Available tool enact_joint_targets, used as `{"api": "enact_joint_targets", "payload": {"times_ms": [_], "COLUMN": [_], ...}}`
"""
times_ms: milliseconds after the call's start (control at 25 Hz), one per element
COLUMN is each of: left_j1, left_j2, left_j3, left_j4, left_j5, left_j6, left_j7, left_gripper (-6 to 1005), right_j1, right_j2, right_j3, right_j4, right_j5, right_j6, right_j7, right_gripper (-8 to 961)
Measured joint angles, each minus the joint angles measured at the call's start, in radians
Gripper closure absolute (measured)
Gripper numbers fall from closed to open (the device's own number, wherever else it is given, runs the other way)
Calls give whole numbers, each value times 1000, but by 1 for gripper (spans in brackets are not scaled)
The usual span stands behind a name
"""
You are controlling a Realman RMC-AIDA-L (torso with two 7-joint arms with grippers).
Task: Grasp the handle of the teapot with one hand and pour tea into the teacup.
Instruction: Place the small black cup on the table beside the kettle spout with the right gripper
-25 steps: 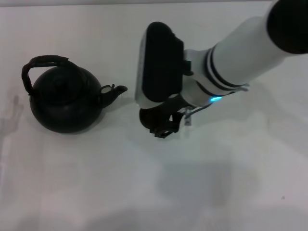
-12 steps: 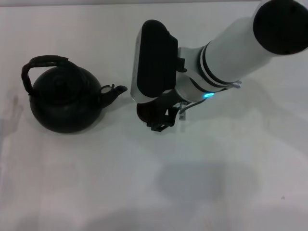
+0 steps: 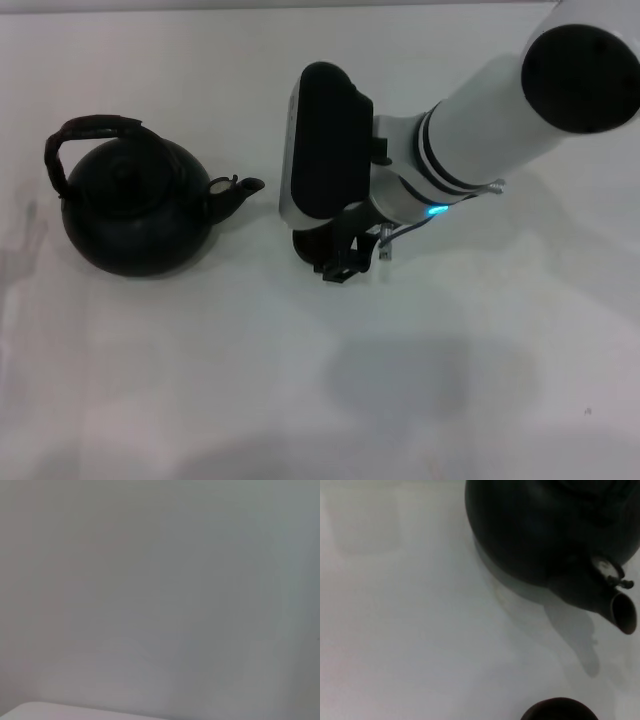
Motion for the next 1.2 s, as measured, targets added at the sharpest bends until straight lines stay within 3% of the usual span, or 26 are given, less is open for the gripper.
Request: {"api": "enact_joint_targets", "payload": {"times_ms": [640, 1200], "left_j1": [6, 3], "left_j2": [-2, -1], "left_j3": [-2, -1], "left_j4": [-3, -3], "left_j5": [2, -2], "left_j6": [0, 2], "left_j7": [0, 0], "left_gripper": [140, 139], "right_j1": [-9, -25], "right_j2": [0, -1], "right_j3": [-58, -22], "right_j4": [-12, -72], "right_j5": [-5, -10], "right_j6": [-12, 22], "right_j7": [2, -1], "right_gripper": [115, 99]}}
